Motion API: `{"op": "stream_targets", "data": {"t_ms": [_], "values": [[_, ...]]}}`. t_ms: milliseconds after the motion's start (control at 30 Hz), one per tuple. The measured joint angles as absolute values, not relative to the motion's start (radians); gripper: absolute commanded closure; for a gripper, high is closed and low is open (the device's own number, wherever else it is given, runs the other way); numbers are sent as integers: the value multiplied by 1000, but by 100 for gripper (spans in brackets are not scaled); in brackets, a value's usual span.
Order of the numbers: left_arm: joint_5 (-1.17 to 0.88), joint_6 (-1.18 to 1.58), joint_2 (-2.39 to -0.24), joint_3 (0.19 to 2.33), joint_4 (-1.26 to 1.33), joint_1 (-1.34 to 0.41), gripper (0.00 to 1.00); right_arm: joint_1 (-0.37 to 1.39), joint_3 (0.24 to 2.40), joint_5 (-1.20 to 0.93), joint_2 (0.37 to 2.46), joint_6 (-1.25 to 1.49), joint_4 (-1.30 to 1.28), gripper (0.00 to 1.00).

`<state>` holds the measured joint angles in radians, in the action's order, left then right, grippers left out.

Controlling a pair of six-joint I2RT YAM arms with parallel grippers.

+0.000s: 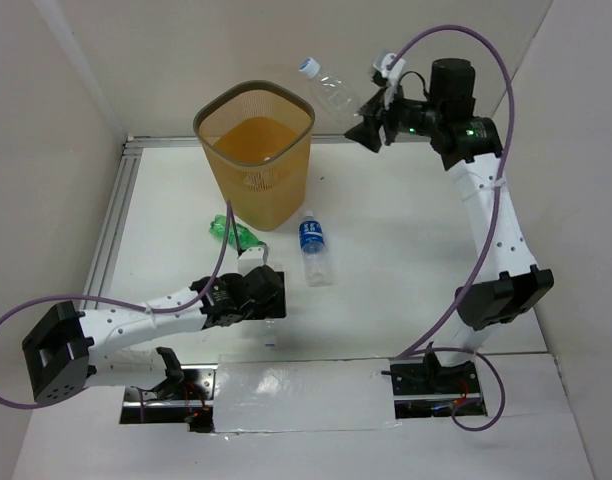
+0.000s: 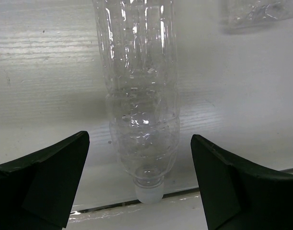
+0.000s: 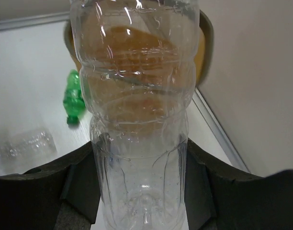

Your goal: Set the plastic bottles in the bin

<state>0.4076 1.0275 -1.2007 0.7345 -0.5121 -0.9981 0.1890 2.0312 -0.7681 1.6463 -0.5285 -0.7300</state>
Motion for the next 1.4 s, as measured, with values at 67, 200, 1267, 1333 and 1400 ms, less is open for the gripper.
{"op": "stream_targets", "data": {"t_ms": [67, 200, 1267, 1333, 1400], "values": [[421, 1031, -1201, 725, -497, -1010, 0, 253, 2041, -783, 1673, -508, -665, 61], [435, 1062, -1201, 699, -490, -1036, 0, 389, 2122, -784, 1790, -482, -567, 59], [568, 1206, -1450, 723, -492, -1119, 38, -9, 2051, -741, 1734, -265, -546, 78], [577, 1184, -1435, 723, -488, -1138, 44, -28, 1931, -776, 1652, -339, -610, 77], [581, 1153, -1396, 723, -479, -1162, 51, -2, 1788, -795, 1586, -432, -673, 61]]}}
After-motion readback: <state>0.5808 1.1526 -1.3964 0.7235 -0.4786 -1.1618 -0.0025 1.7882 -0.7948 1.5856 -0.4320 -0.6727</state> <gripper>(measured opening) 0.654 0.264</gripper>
